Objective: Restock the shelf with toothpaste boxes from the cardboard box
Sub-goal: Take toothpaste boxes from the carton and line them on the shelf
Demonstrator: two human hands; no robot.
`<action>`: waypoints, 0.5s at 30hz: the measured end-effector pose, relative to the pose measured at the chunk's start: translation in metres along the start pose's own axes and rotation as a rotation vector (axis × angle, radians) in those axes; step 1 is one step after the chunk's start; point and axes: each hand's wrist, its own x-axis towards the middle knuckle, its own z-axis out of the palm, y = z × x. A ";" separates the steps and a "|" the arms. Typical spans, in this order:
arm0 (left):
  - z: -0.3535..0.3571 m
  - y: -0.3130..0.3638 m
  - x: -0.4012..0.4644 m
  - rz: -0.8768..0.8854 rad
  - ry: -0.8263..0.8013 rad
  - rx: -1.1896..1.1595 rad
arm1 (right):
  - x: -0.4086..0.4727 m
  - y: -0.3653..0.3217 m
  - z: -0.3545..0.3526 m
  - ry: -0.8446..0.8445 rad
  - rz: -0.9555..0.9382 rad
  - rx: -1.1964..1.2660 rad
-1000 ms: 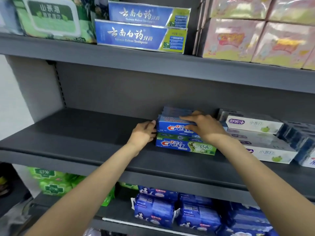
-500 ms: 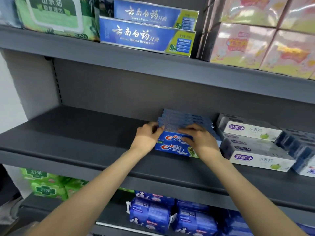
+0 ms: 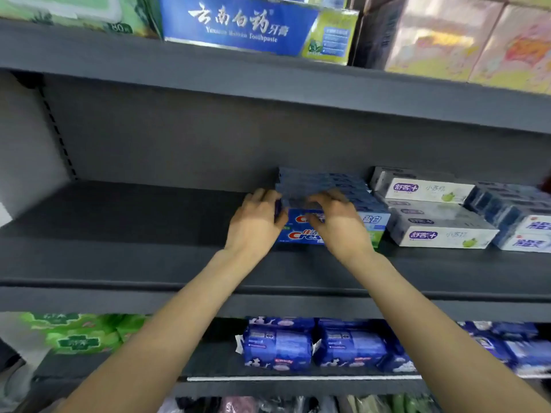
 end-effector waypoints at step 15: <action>-0.120 -0.066 -0.233 -0.147 -0.094 0.222 | -0.188 -0.159 0.058 -0.210 -0.151 0.229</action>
